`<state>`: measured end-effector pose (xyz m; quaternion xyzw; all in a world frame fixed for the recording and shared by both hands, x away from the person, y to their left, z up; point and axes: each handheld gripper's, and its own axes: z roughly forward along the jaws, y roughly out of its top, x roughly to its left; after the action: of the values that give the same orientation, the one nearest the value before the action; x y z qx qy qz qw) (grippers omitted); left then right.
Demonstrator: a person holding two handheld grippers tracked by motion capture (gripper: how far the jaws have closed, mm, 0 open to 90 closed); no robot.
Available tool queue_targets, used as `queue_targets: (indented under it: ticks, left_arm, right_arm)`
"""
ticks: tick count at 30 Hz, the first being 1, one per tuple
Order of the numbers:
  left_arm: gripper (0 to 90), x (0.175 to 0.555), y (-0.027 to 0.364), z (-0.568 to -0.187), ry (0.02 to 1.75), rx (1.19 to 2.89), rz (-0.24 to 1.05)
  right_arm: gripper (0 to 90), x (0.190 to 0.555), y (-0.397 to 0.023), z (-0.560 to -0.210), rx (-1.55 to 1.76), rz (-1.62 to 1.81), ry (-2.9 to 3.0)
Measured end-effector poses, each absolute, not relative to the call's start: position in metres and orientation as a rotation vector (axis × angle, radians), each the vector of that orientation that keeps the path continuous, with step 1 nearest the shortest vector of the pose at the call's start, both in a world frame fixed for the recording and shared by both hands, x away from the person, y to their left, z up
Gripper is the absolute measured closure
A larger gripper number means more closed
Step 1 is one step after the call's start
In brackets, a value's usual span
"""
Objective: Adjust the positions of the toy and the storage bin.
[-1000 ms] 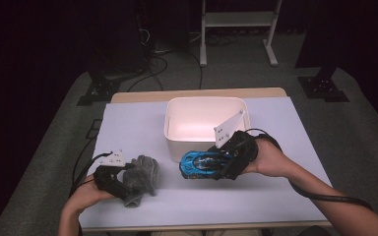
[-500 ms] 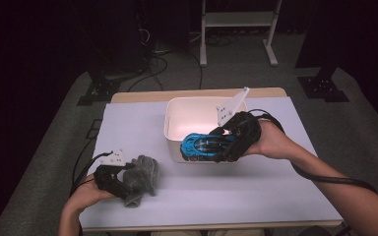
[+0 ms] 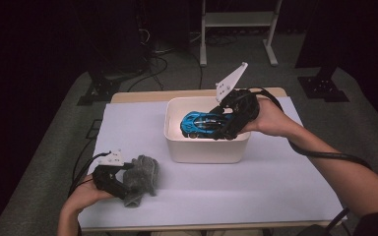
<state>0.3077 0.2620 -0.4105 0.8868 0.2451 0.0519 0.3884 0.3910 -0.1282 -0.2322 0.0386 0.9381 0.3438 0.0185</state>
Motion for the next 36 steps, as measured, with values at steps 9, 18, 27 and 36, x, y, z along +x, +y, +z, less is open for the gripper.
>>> queue_targets:
  ticks: [9,18,27,36]
  left_arm:
    - [6.5,0.308,0.265,-0.41,0.636,2.249,0.14]
    - [6.5,0.308,0.263,-0.412,0.638,2.255,0.132]
    - [6.5,0.308,0.263,-0.412,0.628,2.262,0.139]
    - [6.5,0.307,0.264,-0.413,0.638,2.261,0.133]
  right_arm:
    - [25.3,0.415,-0.125,-0.23,0.14,1.041,2.917]
    - [25.3,0.44,-0.117,-0.246,0.156,1.027,2.948]
    - [25.3,0.457,-0.113,-0.262,0.173,1.02,2.974]
    - [25.3,0.471,-0.111,-0.282,0.199,1.022,2.988]
